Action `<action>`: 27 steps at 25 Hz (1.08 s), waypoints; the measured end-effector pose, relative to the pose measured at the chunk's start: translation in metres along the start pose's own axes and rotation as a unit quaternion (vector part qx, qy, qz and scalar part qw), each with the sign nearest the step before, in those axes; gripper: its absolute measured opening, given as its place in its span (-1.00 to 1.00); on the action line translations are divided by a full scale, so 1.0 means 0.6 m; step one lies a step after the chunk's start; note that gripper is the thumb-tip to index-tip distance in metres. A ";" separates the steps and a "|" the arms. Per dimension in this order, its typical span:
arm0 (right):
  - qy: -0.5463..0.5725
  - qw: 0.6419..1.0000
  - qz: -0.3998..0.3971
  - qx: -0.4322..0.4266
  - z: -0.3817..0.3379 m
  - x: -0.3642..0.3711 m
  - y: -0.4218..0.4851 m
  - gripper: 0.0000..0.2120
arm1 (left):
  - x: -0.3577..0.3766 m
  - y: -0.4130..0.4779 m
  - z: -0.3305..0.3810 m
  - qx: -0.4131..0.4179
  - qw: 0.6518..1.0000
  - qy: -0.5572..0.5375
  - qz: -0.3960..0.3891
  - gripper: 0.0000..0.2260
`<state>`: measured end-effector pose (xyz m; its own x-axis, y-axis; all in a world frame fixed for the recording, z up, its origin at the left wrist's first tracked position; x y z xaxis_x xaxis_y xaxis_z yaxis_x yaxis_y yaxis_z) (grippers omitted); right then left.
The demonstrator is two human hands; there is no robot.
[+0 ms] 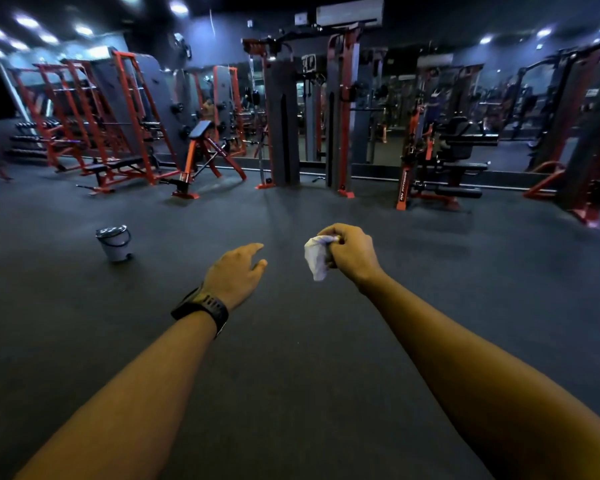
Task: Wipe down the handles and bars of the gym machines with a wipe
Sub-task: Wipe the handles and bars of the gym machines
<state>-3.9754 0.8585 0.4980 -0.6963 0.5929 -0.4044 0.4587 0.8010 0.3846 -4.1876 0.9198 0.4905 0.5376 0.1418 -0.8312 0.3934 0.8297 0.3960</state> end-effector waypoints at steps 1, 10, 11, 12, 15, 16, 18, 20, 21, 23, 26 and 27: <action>0.003 1.000 0.002 -0.002 0.021 0.011 0.055 -0.73 | 0.027 0.053 -0.009 -0.002 1.000 0.002 -0.005 -0.60; 0.032 0.999 -0.005 0.043 0.165 0.128 0.565 -0.75 | 0.181 0.549 -0.102 -0.036 0.999 0.001 -0.040 -0.60; 0.033 0.999 -0.010 0.041 0.183 0.152 0.617 -0.76 | 0.204 0.602 -0.119 -0.037 0.999 0.002 -0.039 -0.60; 0.030 0.999 -0.013 0.039 0.202 0.179 0.672 -0.76 | 0.229 0.655 -0.139 -0.037 0.999 0.005 -0.038 -0.59; 0.019 0.999 -0.017 0.029 0.258 0.260 0.828 -0.76 | 0.302 0.806 -0.200 -0.028 0.999 0.012 -0.040 -0.59; 0.016 0.999 -0.019 0.027 0.276 0.291 0.889 -0.76 | 0.327 0.866 -0.224 -0.028 0.999 0.008 -0.040 -0.58; 0.013 0.999 -0.021 0.032 0.307 0.341 1.016 -0.78 | 0.367 0.996 -0.267 -0.028 0.998 0.004 -0.051 -0.58; 0.012 0.999 -0.018 0.032 0.327 0.378 1.145 -0.79 | 0.394 1.130 -0.301 -0.024 0.998 0.009 -0.057 -0.58; 0.008 0.999 -0.012 0.029 0.335 0.388 1.204 -0.80 | 0.401 1.191 -0.310 -0.019 0.998 0.009 -0.052 -0.58; 0.002 1.000 -0.006 0.024 0.358 0.411 1.318 -0.80 | 0.420 1.307 -0.321 -0.009 0.999 0.002 -0.037 -0.60; -0.001 1.000 0.002 0.031 0.432 0.467 1.501 -0.83 | 0.485 1.491 -0.352 0.004 0.999 0.006 -0.033 -0.61; 0.000 1.000 0.004 0.030 0.461 0.489 1.562 -0.83 | 0.514 1.552 -0.367 0.005 0.999 0.006 -0.034 -0.61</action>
<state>-3.5968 1.8060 0.5102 -0.6926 0.6000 -0.4004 0.4969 0.7992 0.3382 -3.8194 1.8550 0.5170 0.5007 0.0918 -0.8608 0.4364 0.8320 0.3426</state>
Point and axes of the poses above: each hand's wrist, its own y-axis towards the middle knuckle, its own x-axis out of the palm, z = x × y, the point moved 10 cm from there along y, towards the middle knuckle, and after that the axes turned 4 degrees about z, right-handed, at the moved point
